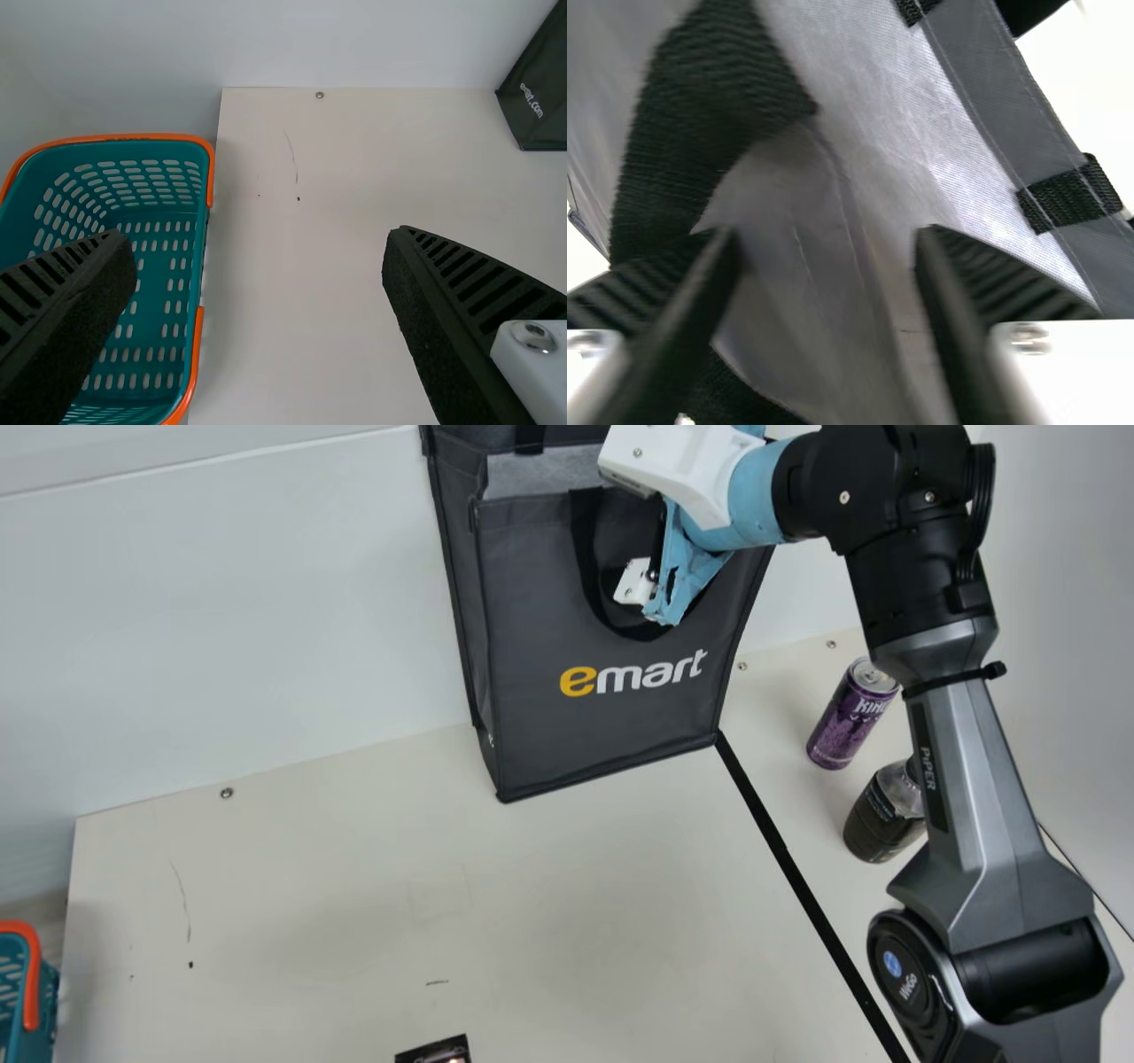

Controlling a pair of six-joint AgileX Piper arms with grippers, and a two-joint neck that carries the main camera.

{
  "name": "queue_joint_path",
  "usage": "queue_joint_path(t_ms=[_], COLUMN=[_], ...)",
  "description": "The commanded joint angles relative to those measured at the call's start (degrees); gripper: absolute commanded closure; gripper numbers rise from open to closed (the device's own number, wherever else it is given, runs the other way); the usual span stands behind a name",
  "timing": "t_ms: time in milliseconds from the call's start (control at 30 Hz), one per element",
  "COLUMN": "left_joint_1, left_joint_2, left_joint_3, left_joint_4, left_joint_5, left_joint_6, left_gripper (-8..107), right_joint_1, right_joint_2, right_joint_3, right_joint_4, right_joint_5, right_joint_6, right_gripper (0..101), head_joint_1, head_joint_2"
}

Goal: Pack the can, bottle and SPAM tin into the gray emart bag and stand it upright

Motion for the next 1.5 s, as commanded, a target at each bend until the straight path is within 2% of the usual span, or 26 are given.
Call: queue_joint_path(t_ms=[0,200,233,833,1467], left_joint_1=[0.0,0.0,0.0,0.0,0.0], left_joint_2=[0.0,0.0,0.0,0.0,0.0], left_joint_3=[0.0,0.0,0.0,0.0,0.0], left_joint_4=[0.0,0.0,0.0,0.0,0.0], left_joint_5=[0.0,0.0,0.0,0.0,0.0], left_joint_6=[0.0,0.0,0.0,0.0,0.0], left_gripper=[9,9,9,9,9], right_joint_1=[-0.3,-0.5,-0.5,1.9,5.7], right_joint_2=[0.2,-0.2,-0.5,-9.5,-23.0], right_joint_3=[0.1,0.8,1.0,7.9,19.2], right_joint_4=[0.4,1.0,1.0,-1.6,-3.3], right_joint_5=[0.0,0.0,0.0,0.0,0.0], right_joint_6=[-0.4,-1.2,-1.3,0.0,1.7], right_gripper=[60,100,101,101,101], head_joint_1=[-1.3,-1.3,-1.3,-1.3,-1.3], head_joint_2=[-0.1,-0.1,-0.1,-0.1,-0.1])
